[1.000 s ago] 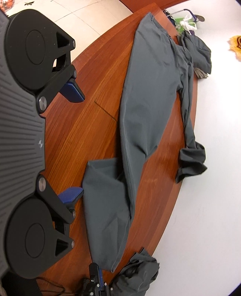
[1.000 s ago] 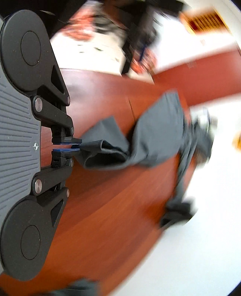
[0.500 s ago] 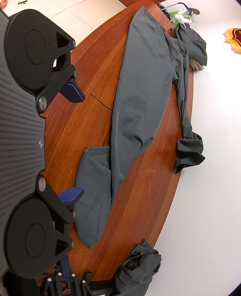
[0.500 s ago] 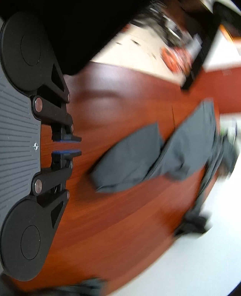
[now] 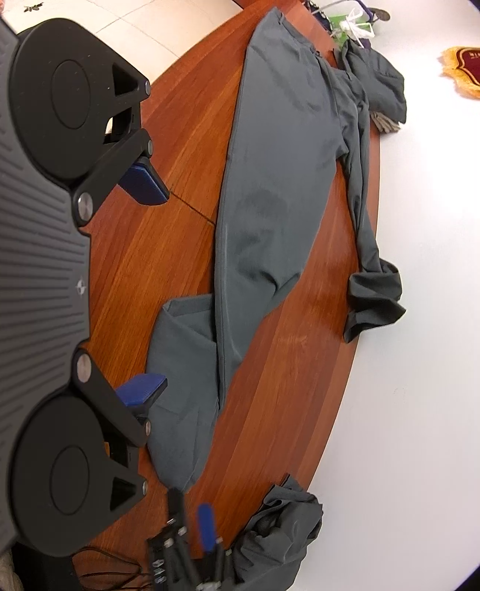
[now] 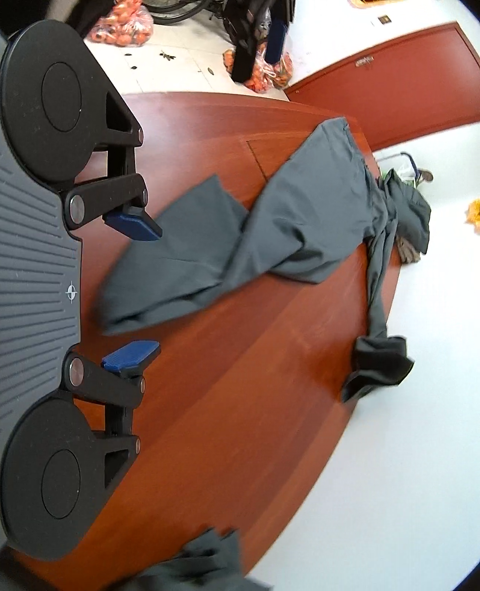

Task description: Fold clothes

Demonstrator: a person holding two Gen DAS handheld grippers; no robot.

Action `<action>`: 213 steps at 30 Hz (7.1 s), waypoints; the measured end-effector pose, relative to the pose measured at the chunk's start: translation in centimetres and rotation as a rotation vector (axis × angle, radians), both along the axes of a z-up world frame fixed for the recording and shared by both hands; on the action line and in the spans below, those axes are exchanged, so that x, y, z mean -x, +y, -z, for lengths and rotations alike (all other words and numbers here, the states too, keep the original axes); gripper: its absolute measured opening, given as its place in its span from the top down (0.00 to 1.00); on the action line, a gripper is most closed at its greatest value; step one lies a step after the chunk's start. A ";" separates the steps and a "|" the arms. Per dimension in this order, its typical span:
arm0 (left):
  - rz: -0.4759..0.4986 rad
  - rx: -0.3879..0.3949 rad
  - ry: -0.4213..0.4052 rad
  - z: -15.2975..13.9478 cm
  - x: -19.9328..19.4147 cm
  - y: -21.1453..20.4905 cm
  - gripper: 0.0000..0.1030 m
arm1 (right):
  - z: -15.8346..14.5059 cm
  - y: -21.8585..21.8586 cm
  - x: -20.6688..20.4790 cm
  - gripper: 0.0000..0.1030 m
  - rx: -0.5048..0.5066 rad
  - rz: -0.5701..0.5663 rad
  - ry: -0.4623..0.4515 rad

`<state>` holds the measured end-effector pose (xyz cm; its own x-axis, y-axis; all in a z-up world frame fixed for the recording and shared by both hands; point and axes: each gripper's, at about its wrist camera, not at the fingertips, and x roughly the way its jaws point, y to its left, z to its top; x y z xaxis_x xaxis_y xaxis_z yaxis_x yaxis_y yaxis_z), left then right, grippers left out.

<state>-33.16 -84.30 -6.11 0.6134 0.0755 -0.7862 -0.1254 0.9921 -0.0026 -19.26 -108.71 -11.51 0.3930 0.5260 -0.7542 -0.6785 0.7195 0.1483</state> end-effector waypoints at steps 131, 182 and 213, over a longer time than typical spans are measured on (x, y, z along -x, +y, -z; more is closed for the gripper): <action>0.980 -0.065 0.056 9.3 -14.3 8.7 0.91 | 0.7 4.3 11.6 0.90 0.362 0.373 0.026; 0.076 0.026 0.136 6.7 -13.4 45.1 0.47 | 1.2 20.4 10.5 0.42 0.111 0.830 0.187; -0.114 0.034 0.158 10.3 -21.8 70.5 0.42 | -4.5 43.3 5.6 0.36 0.140 0.977 0.067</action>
<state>-11.41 -13.83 -16.41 0.4708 0.1096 -0.8754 -0.2385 0.9711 -0.0067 -24.83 -65.43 -7.02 0.5611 -0.1024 -0.8214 0.2300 0.9725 0.0359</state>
